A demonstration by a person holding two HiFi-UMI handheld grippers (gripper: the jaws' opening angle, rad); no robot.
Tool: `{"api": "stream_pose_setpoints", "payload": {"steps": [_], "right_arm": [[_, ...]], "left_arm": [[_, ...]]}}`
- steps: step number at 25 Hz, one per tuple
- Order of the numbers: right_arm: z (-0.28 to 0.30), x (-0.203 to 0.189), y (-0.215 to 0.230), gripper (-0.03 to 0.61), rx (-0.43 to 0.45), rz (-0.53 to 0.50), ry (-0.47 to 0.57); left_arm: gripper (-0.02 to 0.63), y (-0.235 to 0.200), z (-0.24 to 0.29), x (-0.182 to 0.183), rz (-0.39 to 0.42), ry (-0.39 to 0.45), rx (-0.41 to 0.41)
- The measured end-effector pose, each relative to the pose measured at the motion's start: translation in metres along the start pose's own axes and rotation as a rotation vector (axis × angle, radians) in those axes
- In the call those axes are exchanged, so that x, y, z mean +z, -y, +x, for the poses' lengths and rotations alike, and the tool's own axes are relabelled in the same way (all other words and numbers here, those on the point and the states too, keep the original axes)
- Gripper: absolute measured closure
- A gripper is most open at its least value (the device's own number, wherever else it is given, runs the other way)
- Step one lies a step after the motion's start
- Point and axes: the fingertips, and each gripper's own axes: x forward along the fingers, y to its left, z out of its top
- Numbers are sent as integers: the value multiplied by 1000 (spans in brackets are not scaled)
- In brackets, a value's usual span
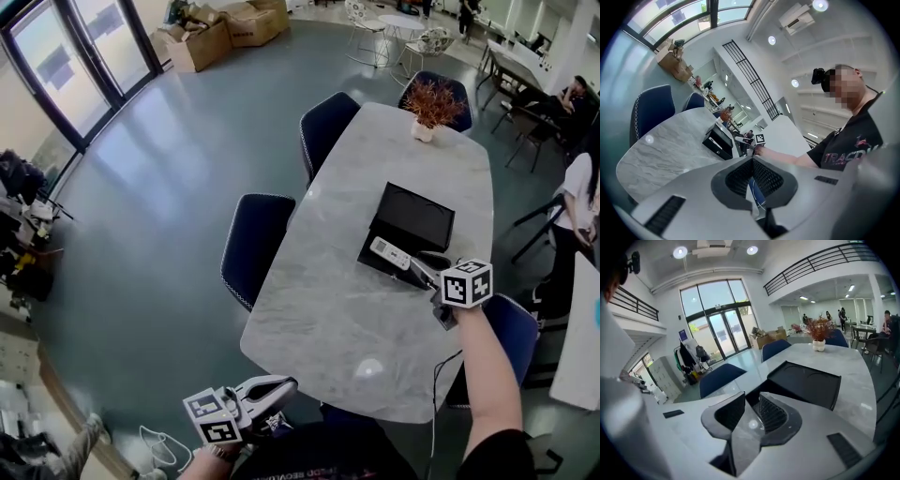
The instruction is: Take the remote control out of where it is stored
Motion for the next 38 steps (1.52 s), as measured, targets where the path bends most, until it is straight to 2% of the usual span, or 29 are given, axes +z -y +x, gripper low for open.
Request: {"api": "stream_pose_setpoints", "payload": {"steps": [6,9,12,19,27,34,38], "right_arm": [[48,-22,45,453,-7,-81,-257],[64,-28,57,445,-35,-180,-358],[79,-37,69,443,-42,-208,-424],[104,-55,84,408,-14,-225,-531],[119,-60,91,399,-18,-245,-553],[126,-69,88,390,21,-265,-596],[128,-75,80,368,47,-313,-641]], "left_arm": [[607,-7,-4,-1,-14,32,62],[607,-10,-6,-4,-27,45,92],[607,-12,-7,-8,-41,51,111],[607,-17,-7,-14,-60,69,164],[607,-24,-5,-15,-77,75,186],[607,-28,-2,-17,-90,74,191],[607,-28,0,-17,-95,70,193]]}}
